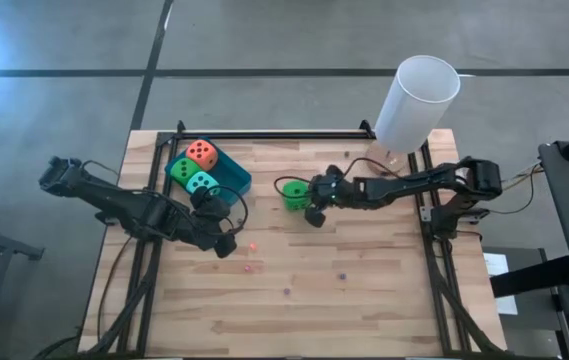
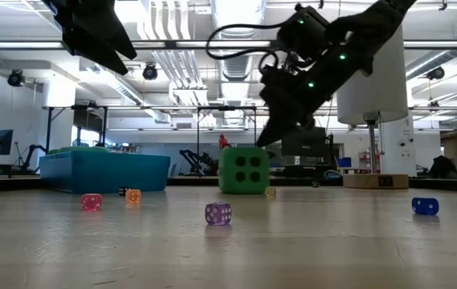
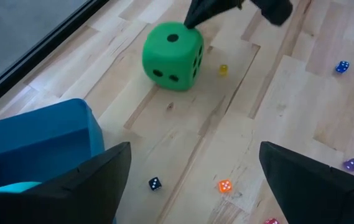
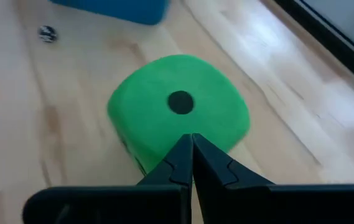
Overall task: Pick & Place Dice
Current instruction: Put the big green dice into the blue bin
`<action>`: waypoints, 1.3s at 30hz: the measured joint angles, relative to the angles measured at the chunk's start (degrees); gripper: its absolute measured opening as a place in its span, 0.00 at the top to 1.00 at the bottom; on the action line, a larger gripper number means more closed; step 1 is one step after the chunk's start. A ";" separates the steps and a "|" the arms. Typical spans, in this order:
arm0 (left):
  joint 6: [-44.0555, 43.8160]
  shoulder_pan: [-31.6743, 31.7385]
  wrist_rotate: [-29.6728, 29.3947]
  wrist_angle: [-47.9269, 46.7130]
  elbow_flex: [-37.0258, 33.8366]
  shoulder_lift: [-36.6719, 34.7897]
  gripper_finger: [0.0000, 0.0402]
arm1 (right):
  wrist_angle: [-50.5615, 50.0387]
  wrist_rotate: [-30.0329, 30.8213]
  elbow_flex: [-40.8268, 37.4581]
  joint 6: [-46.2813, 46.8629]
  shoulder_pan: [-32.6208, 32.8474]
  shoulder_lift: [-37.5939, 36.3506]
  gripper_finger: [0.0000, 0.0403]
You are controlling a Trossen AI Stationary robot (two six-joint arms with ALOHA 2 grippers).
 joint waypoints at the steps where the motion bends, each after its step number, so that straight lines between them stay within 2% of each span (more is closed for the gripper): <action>1: 0.00 0.00 0.00 0.00 0.00 0.00 0.10 | 0.05 0.12 0.99 -0.45 0.50 1.02 0.98; 5: 0.00 0.00 -0.01 0.08 0.00 0.00 0.09 | -0.52 -0.12 5.57 -2.69 2.36 5.07 0.98; 11: 0.00 0.00 0.00 0.06 0.00 0.00 0.11 | -8.30 -0.98 13.89 -6.03 4.69 8.93 0.98; 20: 0.00 0.00 -0.02 0.06 -0.02 0.00 0.14 | -10.28 -1.08 18.10 -8.24 7.33 7.83 0.98; 29: -0.02 -0.02 0.00 0.30 -0.77 0.00 0.11 | -10.55 -0.94 13.32 -8.07 9.81 -0.55 0.98; 39: 0.02 0.00 0.00 0.78 -0.94 0.00 0.09 | -10.40 -0.79 3.67 -5.19 14.66 -16.05 0.98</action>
